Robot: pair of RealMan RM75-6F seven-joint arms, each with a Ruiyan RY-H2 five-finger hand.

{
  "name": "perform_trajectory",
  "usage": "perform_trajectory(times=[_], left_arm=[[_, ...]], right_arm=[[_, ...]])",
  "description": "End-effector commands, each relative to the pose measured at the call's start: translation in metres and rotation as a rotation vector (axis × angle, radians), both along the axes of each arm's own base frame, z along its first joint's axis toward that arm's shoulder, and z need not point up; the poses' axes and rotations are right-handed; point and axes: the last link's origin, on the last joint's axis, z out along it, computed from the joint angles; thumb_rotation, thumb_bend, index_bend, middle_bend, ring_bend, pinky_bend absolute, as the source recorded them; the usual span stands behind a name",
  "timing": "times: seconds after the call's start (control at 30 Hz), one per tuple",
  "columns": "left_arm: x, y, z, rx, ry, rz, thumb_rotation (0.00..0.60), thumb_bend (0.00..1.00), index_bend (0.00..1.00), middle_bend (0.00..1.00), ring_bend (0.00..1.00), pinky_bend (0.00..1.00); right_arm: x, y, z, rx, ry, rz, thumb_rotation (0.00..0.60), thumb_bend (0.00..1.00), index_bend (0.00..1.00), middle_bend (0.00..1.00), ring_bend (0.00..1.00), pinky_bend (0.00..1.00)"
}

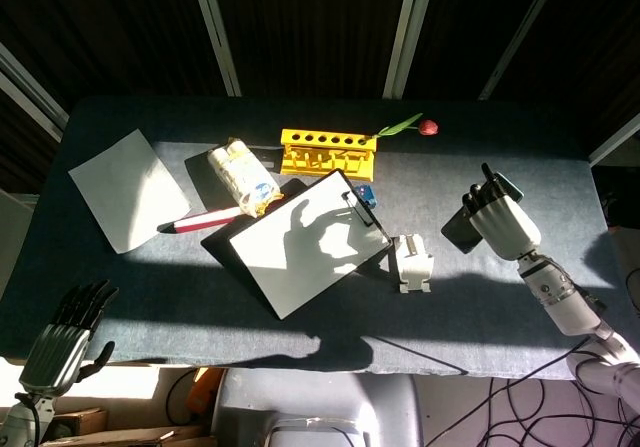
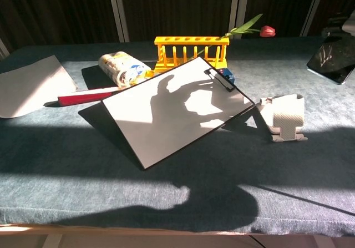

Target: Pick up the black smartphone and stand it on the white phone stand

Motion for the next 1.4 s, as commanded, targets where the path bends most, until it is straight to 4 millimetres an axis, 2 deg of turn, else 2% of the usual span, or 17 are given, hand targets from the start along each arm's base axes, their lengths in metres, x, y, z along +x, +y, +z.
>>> perform_trajectory(times=[0.03, 0.3, 0.47, 0.8, 1.07, 1.4], left_arm=[[0.0, 0.0, 0.0, -0.001, -0.001, -0.001, 0.6, 0.37, 0.0, 0.0, 0.0, 0.0], [0.0, 0.0, -0.001, -0.01, -0.002, -0.004, 0.6, 0.37, 0.0, 0.0, 0.0, 0.0], [0.001, -0.001, -0.002, -0.013, 0.0, -0.008, 0.6, 0.37, 0.0, 0.0, 0.0, 0.0], [0.001, -0.003, -0.003, -0.019, 0.003, -0.011, 0.6, 0.37, 0.0, 0.0, 0.0, 0.0], [0.001, -0.002, -0.004, -0.008, 0.019, -0.005, 0.6, 0.37, 0.0, 0.0, 0.0, 0.0], [0.002, -0.004, -0.007, -0.015, 0.026, -0.004, 0.6, 0.37, 0.0, 0.0, 0.0, 0.0]], right_arm=[[0.04, 0.013, 0.008, -0.01, 0.213, 0.251, 0.6, 0.36, 0.88, 0.67, 0.59, 0.19], [0.064, 0.008, 0.0, -0.007, 0.481, 0.475, 0.6, 0.36, 0.88, 0.67, 0.59, 0.19], [0.073, 0.007, -0.012, -0.011, 0.516, 0.554, 0.6, 0.36, 0.88, 0.67, 0.59, 0.19], [0.061, 0.011, -0.04, 0.072, 0.482, 0.655, 0.6, 0.35, 0.87, 0.67, 0.59, 0.19], [0.055, 0.012, -0.046, 0.082, 0.461, 0.744, 0.6, 0.36, 0.87, 0.67, 0.59, 0.19], [0.033, 0.018, -0.054, 0.092, 0.463, 0.709, 0.6, 0.36, 0.87, 0.67, 0.6, 0.19]])
